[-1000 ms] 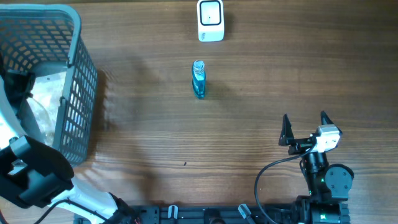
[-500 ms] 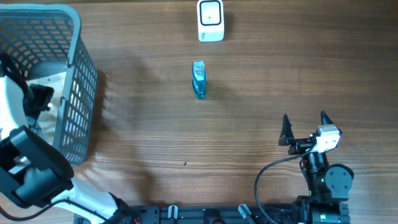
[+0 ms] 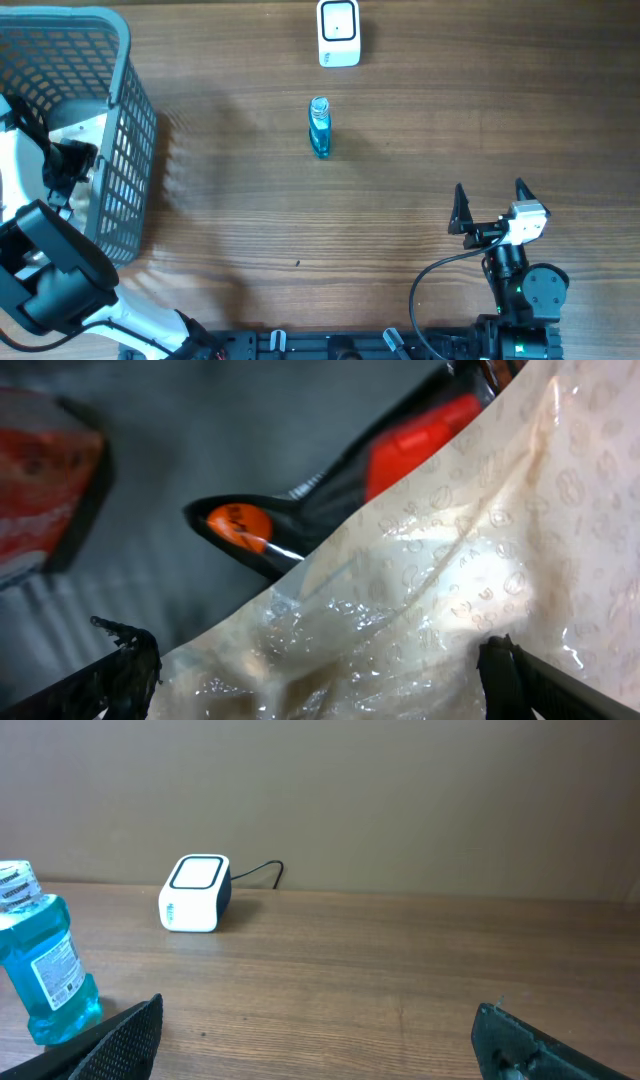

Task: Scan the item barcode
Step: 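Reach the left gripper back into the basket and grasp the clear plastic bag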

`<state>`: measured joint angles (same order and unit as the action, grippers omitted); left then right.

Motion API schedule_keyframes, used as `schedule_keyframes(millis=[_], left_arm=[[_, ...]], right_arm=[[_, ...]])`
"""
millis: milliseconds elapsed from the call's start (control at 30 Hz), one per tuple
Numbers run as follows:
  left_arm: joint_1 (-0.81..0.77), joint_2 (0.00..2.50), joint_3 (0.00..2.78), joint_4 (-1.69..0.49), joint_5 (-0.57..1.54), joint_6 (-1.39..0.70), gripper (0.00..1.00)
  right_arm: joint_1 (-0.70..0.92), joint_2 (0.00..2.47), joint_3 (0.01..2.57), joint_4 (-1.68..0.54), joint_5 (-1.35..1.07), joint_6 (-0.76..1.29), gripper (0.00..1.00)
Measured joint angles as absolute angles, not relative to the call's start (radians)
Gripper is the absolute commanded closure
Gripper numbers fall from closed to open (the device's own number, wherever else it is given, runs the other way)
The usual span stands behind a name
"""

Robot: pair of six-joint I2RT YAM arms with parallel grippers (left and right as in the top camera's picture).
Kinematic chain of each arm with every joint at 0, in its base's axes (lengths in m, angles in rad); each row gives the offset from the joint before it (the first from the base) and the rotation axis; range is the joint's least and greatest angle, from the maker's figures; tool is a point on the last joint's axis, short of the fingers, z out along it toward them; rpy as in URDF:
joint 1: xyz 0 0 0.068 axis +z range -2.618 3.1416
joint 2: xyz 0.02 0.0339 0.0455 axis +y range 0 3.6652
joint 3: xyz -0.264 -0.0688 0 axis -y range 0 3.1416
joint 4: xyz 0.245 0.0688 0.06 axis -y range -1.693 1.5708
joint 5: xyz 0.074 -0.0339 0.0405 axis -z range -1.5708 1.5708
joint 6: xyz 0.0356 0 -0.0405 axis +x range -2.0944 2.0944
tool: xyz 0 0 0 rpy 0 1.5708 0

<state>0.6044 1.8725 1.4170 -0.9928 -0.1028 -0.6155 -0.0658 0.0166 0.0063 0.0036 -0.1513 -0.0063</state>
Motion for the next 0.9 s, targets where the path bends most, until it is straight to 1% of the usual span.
schedule_keyframes(millis=[133, 300, 400, 433, 600, 667, 767, 833, 900], left_arm=[[0.605, 1.875, 1.418, -0.982, 0.017, -0.482, 0.0], [0.605, 1.88, 1.533, -1.116, 0.075, -0.411, 0.01], [0.601, 1.85, 1.628, -1.152, 0.097, -0.389, 0.12], [0.597, 1.832, 1.636, -1.161, 0.1, -0.368, 0.14], [0.545, 1.814, 1.629, -1.176, 0.104, -0.326, 0.13], [0.52, 1.818, 1.601, -1.164, 0.097, -0.319, 0.09], [0.495, 1.836, 1.533, -1.121, 0.052, -0.31, 0.07], [0.495, 1.843, 1.496, -1.085, 0.029, -0.308, 0.08], [0.496, 1.846, 1.462, -1.042, 0.0, -0.307, 0.14]], right_arm=[[-0.066, 0.017, 0.006, 0.004, -0.151, -0.006, 0.0], [-0.066, 0.017, 0.006, 0.004, -0.151, -0.006, 0.0], [-0.066, 0.017, 0.006, 0.004, -0.151, -0.006, 0.0], [-0.066, 0.017, 0.006, 0.004, -0.151, -0.006, 0.0], [-0.066, 0.017, 0.006, 0.004, -0.151, -0.006, 0.0], [-0.066, 0.017, 0.006, 0.004, -0.151, -0.006, 0.0], [-0.066, 0.017, 0.006, 0.004, -0.151, -0.006, 0.0], [-0.066, 0.017, 0.006, 0.004, -0.151, -0.006, 0.0], [-0.066, 0.017, 0.006, 0.004, -0.152, -0.006, 0.0]])
